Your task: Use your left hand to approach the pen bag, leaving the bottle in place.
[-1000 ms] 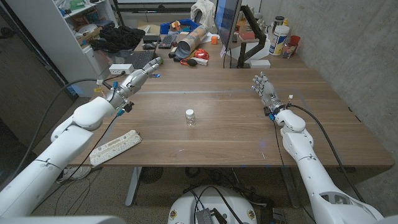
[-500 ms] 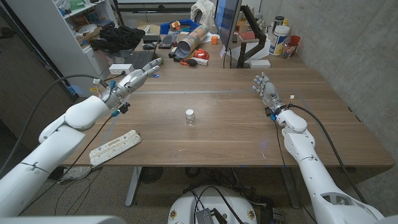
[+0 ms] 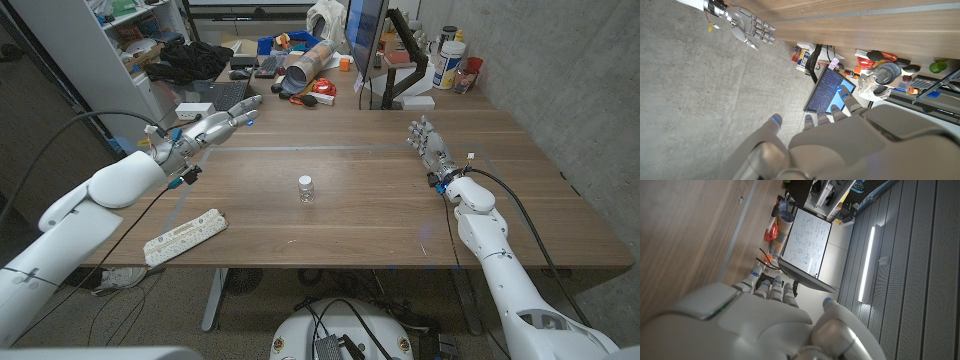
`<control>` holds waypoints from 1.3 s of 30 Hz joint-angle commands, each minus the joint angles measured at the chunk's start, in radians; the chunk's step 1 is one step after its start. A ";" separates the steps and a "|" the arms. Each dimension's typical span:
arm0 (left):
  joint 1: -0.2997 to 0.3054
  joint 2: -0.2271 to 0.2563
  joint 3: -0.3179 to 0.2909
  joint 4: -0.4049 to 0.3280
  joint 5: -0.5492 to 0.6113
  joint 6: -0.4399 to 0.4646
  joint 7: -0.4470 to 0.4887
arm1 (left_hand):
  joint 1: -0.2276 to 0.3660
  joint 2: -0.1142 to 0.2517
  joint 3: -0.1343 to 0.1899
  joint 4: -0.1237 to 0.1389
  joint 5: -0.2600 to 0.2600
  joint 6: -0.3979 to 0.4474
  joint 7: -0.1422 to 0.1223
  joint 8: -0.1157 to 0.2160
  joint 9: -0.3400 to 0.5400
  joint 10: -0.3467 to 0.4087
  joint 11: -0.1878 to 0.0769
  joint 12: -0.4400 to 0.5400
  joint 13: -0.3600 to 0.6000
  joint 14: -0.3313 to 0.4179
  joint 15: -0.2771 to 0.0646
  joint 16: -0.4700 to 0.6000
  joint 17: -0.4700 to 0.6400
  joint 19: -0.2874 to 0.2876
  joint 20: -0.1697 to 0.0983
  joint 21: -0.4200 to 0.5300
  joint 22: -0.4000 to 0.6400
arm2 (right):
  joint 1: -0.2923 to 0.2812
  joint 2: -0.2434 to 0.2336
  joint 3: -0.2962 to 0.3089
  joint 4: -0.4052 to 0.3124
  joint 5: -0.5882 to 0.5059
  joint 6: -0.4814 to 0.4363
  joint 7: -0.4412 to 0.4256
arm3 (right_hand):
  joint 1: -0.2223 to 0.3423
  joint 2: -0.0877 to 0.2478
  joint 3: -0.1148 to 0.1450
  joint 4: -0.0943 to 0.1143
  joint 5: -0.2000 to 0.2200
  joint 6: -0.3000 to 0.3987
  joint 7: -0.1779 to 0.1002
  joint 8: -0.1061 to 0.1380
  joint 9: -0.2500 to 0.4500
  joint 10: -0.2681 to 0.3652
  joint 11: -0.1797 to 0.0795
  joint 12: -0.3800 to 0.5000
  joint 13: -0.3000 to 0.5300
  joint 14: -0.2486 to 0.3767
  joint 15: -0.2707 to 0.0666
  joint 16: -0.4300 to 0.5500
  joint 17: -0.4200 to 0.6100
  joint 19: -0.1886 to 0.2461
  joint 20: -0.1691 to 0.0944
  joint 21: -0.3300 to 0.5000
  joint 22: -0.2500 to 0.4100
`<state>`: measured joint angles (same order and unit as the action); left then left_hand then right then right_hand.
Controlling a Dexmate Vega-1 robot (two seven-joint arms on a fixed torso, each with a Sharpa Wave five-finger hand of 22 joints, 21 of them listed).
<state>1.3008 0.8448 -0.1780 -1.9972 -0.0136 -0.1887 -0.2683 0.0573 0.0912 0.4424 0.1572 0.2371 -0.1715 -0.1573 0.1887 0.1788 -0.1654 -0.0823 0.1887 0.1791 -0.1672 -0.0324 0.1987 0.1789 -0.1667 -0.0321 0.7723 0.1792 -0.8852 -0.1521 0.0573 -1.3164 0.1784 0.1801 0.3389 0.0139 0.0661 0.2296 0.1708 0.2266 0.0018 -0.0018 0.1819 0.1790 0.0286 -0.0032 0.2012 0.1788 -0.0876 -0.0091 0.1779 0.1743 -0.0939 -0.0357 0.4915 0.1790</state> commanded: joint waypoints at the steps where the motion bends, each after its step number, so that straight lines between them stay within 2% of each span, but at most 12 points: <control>1: 0.087 -0.012 -0.096 -0.088 0.072 0.011 -0.040 | 0.004 0.024 -0.004 0.003 0.006 -0.012 -0.004 -0.001 0.005 -0.009 0.001 0.001 0.003 -0.051 -0.015 -0.004 0.006 -0.119 -0.004 -0.002 0.003 | 0.000 -0.002 0.001 0.004 0.005 0.010 0.008 | 0.003 0.071 0.000 -0.003 0.003 0.008 -0.001 0.006 0.003 0.009 0.004 0.004 0.003 -0.006 -0.001 0.006 0.003 0.000 -0.028 -0.002 0.005; 20: 0.169 -0.064 -0.209 -0.191 0.201 -0.033 -0.119 | 0.003 0.025 -0.005 0.003 0.007 -0.003 -0.010 0.002 0.005 -0.001 -0.008 0.004 0.002 -0.046 -0.021 -0.001 0.006 -0.117 -0.005 -0.006 0.004 | 0.000 -0.002 -0.010 -0.002 0.000 0.015 0.004 | 0.003 0.070 0.000 -0.003 0.003 0.009 -0.001 0.007 0.003 0.009 0.005 0.004 0.003 -0.005 -0.001 0.007 0.003 0.001 -0.028 -0.005 0.005; 27: 0.194 -0.090 -0.248 -0.226 0.239 -0.038 -0.158 | 0.003 0.025 -0.006 0.003 0.008 -0.002 -0.012 0.003 0.005 0.002 -0.008 0.005 0.002 -0.045 -0.019 0.000 0.006 -0.118 0.003 -0.009 0.004 | 0.001 -0.001 -0.014 -0.003 -0.002 0.016 0.002 | 0.002 0.070 -0.001 -0.003 0.003 0.008 -0.002 0.007 0.003 0.009 0.004 0.004 0.003 -0.005 -0.001 0.007 0.003 0.002 -0.028 -0.006 0.005; 39: 0.239 -0.162 -0.320 -0.287 0.314 -0.011 -0.203 | 0.002 0.024 -0.008 0.004 0.008 -0.003 -0.014 0.002 0.005 0.000 -0.010 0.003 0.002 -0.047 -0.017 -0.001 0.006 -0.121 0.011 -0.013 0.005 | 0.018 0.002 -0.026 0.018 -0.004 0.021 0.006 | 0.002 0.070 -0.001 -0.002 0.003 0.008 -0.002 0.006 0.003 0.009 0.004 0.003 0.003 -0.004 -0.001 0.007 0.003 0.003 -0.027 -0.008 0.005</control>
<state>1.5010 0.7389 -0.4366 -2.2314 0.2409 -0.2181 -0.4323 0.0573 0.0912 0.4383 0.1615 0.2409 -0.1715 -0.1683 0.1887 0.1788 -0.1615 -0.0859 0.1887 0.1790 -0.1672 -0.0324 0.1988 0.1789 -0.1722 -0.0266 0.7616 0.1790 -0.8787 -0.1526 0.0412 -1.3151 0.1769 0.1967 0.3433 0.0139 0.0661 0.2296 0.1708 0.2266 0.0018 -0.0018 0.1819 0.1789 0.0286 -0.0031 0.2012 0.1788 -0.0876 -0.0091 0.1779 0.1743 -0.0939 -0.0357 0.4876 0.1790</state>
